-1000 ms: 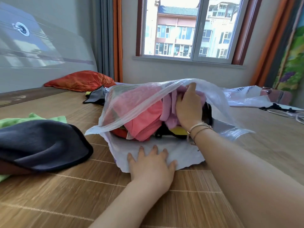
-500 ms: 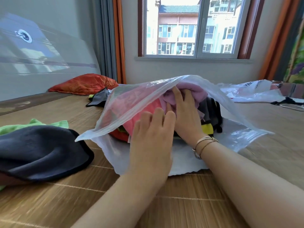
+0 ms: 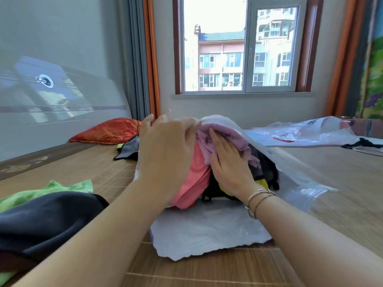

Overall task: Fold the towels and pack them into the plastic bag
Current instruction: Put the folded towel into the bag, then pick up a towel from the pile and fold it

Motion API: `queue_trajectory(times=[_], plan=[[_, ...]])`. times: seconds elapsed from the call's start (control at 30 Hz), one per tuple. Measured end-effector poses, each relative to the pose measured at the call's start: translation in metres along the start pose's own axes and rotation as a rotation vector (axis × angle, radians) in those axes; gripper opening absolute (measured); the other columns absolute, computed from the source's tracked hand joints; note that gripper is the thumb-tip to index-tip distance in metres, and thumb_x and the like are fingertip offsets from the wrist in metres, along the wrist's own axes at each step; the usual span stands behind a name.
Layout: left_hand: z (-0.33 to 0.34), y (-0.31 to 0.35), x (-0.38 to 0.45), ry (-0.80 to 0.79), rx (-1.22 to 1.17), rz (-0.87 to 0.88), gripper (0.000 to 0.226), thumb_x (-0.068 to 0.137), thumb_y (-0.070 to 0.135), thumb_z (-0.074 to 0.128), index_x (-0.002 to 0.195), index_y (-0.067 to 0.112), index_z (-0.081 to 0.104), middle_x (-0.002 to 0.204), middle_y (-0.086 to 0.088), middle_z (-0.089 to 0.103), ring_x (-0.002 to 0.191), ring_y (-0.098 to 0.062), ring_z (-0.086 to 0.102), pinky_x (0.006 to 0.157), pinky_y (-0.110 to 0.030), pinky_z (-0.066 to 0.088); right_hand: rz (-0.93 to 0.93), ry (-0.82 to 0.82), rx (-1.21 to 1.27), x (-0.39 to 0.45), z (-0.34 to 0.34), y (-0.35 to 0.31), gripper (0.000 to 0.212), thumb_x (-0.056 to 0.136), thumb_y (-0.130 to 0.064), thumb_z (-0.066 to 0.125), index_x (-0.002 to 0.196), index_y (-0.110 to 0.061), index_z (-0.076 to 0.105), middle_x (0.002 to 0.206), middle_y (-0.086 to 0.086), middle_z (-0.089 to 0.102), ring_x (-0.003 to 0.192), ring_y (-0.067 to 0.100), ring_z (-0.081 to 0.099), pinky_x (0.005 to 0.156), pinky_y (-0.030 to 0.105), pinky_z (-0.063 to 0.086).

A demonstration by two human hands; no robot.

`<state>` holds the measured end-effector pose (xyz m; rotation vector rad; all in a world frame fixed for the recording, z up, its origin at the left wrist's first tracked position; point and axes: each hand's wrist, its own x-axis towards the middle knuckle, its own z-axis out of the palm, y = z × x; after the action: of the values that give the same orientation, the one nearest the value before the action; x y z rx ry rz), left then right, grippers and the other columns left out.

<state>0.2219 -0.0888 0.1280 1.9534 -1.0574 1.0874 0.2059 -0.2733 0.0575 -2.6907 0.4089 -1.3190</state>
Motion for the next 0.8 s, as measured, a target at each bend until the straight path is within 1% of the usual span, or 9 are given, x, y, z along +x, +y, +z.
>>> queue_trajectory(times=[0.1, 0.17, 0.27, 0.37, 0.57, 0.63, 0.7, 0.73, 0.8], plan=[[-0.003, -0.002, 0.018, 0.054, -0.129, 0.009, 0.03, 0.1, 0.035, 0.049, 0.079, 0.023, 0.067, 0.049, 0.016, 0.036, 0.076, -0.033, 0.062, 0.108, -0.052, 0.036, 0.168, -0.136, 0.106, 0.035, 0.014, -0.005, 0.06, 0.092, -0.046, 0.015, 0.152, -0.042, 0.01, 0.157, -0.014, 0.024, 0.146, 0.016, 0.014, 0.113, 0.061, -0.001], [-0.003, -0.003, 0.024, 0.072, -0.16, 0.034, 0.032, 0.099, 0.037, 0.048, 0.074, 0.023, 0.061, 0.049, 0.015, 0.036, 0.061, -0.025, 0.05, 0.102, -0.052, 0.042, 0.26, -0.234, 0.095, 0.058, 0.023, -0.006, 0.057, 0.095, -0.05, 0.012, 0.151, -0.043, 0.015, 0.159, -0.013, 0.02, 0.147, 0.019, 0.01, 0.112, 0.062, -0.006], [0.0, -0.008, 0.023, 0.065, -0.234, 0.044, 0.039, 0.096, 0.042, 0.045, 0.085, 0.016, 0.072, 0.07, 0.003, 0.069, 0.073, -0.02, 0.065, 0.1, -0.051, 0.044, 0.316, -0.417, 0.012, 0.084, 0.031, 0.002, 0.054, 0.095, -0.056, 0.007, 0.148, -0.051, 0.017, 0.16, -0.009, 0.017, 0.148, 0.023, 0.008, 0.112, 0.062, -0.006], [-0.003, -0.009, 0.025, 0.053, -0.257, 0.033, 0.037, 0.098, 0.041, 0.047, 0.087, 0.017, 0.072, 0.077, 0.0, 0.072, 0.074, -0.018, 0.065, 0.097, -0.049, 0.045, 0.33, -0.52, -0.026, 0.098, 0.029, 0.014, 0.06, 0.09, -0.062, 0.004, 0.145, -0.052, 0.024, 0.158, -0.006, 0.026, 0.147, 0.026, 0.014, 0.113, 0.063, 0.002], [-0.002, -0.01, 0.025, 0.045, -0.224, 0.05, 0.042, 0.096, 0.044, 0.042, 0.083, 0.017, 0.071, 0.07, 0.0, 0.069, 0.069, -0.021, 0.063, 0.083, -0.043, 0.05, 0.245, -0.107, -0.107, 0.052, 0.025, 0.007, 0.042, 0.095, -0.042, 0.028, 0.126, -0.023, 0.05, 0.144, 0.004, 0.046, 0.136, 0.023, 0.034, 0.107, 0.048, -0.002], [-0.003, -0.01, 0.022, 0.037, -0.218, 0.051, 0.041, 0.098, 0.044, 0.042, 0.083, 0.018, 0.071, 0.071, 0.002, 0.069, 0.07, -0.019, 0.063, 0.083, -0.044, 0.049, 0.303, -0.258, -0.038, 0.054, 0.019, 0.007, 0.052, 0.093, -0.051, 0.021, 0.134, -0.031, 0.046, 0.154, -0.002, 0.035, 0.143, 0.02, 0.025, 0.11, 0.05, -0.005], [-0.005, -0.009, 0.02, 0.017, -0.216, 0.045, 0.037, 0.099, 0.041, 0.046, 0.085, 0.019, 0.072, 0.076, 0.004, 0.07, 0.074, -0.017, 0.064, 0.089, -0.047, 0.048, 0.374, -0.407, 0.085, 0.064, 0.002, 0.004, 0.062, 0.094, -0.057, 0.015, 0.14, -0.027, 0.045, 0.151, 0.001, 0.04, 0.139, 0.024, 0.034, 0.113, 0.045, 0.014], [-0.007, -0.01, 0.02, 0.003, -0.212, 0.037, 0.035, 0.099, 0.04, 0.047, 0.086, 0.02, 0.072, 0.077, 0.004, 0.071, 0.077, -0.016, 0.064, 0.091, -0.047, 0.047, 0.379, -0.434, 0.133, 0.068, -0.007, 0.001, 0.059, 0.098, -0.052, 0.018, 0.137, -0.019, 0.048, 0.143, 0.009, 0.049, 0.131, 0.028, 0.043, 0.104, 0.035, 0.027], [-0.012, -0.01, 0.022, -0.036, -0.182, 0.013, 0.033, 0.099, 0.041, 0.047, 0.089, 0.021, 0.072, 0.081, 0.005, 0.071, 0.081, -0.016, 0.065, 0.094, -0.047, 0.045, 0.362, -0.438, 0.153, 0.066, -0.025, -0.01, 0.05, 0.104, -0.038, 0.023, 0.133, -0.005, 0.049, 0.134, 0.016, 0.053, 0.123, 0.03, 0.049, 0.077, 0.023, 0.03]])
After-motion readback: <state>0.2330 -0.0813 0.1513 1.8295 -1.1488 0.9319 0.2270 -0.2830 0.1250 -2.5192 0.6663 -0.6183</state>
